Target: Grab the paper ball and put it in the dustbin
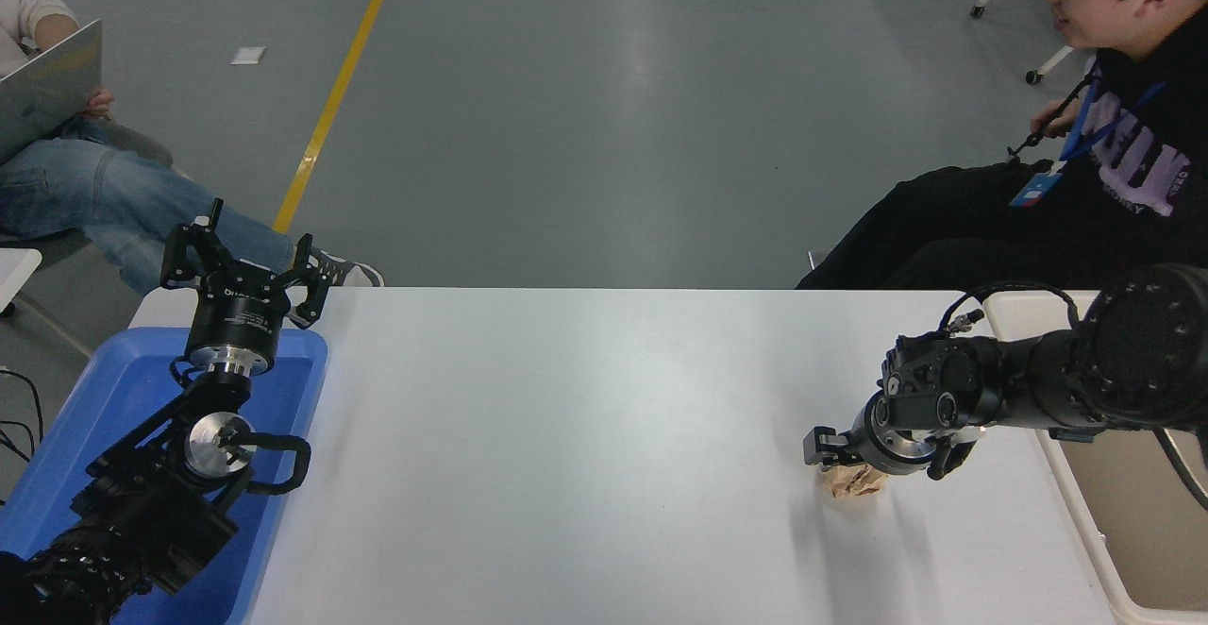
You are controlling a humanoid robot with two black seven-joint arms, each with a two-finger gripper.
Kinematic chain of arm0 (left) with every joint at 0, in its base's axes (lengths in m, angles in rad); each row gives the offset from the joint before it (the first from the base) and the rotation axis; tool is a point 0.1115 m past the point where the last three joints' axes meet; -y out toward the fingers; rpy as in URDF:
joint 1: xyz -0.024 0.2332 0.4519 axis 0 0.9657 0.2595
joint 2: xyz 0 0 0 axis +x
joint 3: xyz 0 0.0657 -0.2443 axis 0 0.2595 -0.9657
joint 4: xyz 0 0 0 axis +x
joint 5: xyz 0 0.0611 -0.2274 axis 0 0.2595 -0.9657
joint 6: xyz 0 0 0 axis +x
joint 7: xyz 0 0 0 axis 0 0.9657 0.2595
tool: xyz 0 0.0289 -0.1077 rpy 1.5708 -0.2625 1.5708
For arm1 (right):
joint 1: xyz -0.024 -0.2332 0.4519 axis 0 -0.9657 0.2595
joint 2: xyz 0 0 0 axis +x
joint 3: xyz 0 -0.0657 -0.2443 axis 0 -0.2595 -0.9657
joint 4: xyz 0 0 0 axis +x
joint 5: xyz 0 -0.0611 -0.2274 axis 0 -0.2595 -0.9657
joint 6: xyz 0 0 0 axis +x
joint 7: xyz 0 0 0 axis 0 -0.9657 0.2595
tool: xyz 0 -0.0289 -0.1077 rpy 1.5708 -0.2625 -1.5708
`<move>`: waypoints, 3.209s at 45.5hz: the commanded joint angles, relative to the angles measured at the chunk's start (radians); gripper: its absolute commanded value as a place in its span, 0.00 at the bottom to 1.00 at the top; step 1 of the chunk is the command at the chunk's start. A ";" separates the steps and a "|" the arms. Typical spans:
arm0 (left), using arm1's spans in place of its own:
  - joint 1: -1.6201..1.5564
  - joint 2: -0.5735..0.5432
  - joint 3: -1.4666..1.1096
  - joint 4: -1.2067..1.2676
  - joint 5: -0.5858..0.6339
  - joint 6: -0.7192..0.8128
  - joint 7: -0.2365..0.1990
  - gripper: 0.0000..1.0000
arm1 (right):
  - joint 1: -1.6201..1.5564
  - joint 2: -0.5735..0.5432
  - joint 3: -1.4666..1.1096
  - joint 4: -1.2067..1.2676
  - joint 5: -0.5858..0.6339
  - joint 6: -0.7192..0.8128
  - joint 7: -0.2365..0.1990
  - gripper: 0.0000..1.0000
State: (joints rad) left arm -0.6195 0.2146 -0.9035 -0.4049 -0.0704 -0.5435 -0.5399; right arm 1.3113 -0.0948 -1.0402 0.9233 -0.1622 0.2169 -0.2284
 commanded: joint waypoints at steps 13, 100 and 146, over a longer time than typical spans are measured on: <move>0.000 0.000 0.000 0.000 0.000 0.000 0.000 0.99 | -0.061 0.001 0.058 -0.032 -0.008 -0.010 -0.012 0.34; 0.000 0.000 0.000 0.000 0.000 0.000 0.000 0.99 | 1.025 -0.439 -0.136 0.526 0.194 0.569 -0.003 0.00; 0.001 -0.001 0.002 0.000 0.000 0.000 -0.002 0.99 | 0.015 -0.766 0.087 -0.037 0.087 -0.046 -0.005 0.00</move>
State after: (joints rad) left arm -0.6185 0.2132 -0.9019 -0.4050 -0.0703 -0.5432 -0.5415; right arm 1.7272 -0.8626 -1.0937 1.0025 -0.0689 0.5452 -0.2328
